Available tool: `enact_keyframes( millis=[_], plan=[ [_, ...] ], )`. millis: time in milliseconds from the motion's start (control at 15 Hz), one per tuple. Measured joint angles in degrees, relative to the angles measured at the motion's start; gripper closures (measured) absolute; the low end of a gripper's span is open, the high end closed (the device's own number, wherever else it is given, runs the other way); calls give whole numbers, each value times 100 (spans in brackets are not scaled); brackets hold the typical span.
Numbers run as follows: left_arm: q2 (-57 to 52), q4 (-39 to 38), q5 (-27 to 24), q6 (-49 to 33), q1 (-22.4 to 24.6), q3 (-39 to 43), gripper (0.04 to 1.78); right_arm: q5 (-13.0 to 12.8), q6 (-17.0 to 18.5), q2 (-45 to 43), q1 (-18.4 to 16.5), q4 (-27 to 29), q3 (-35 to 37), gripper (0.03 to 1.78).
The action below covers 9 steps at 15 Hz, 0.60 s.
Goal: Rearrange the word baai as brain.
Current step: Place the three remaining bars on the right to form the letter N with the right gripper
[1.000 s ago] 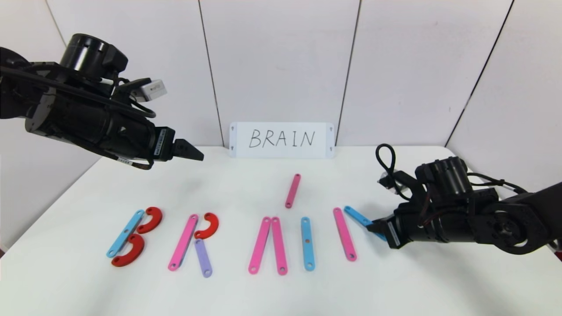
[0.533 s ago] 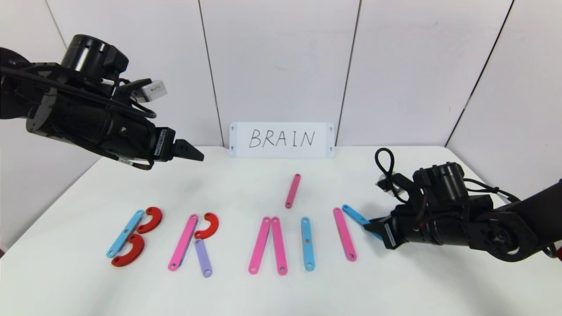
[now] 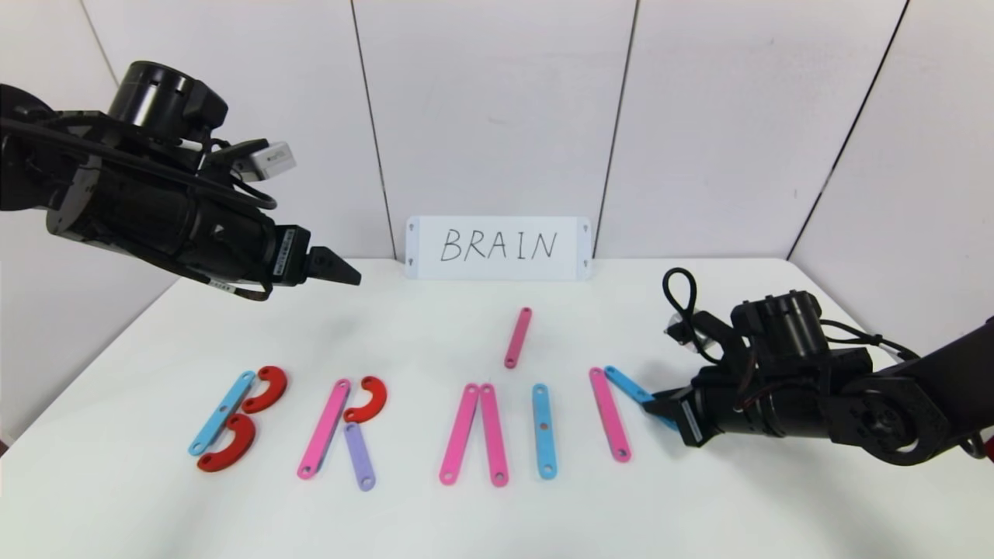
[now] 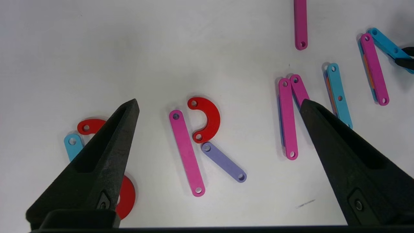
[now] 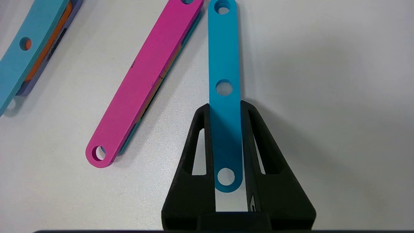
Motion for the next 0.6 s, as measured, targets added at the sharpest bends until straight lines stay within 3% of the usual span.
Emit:
enact_keyframes(
  millis=[600],
  plan=[
    [0, -2, -4, 2, -9, 5, 8, 9, 40, -20, -38, 0, 63, 153]
  ],
)
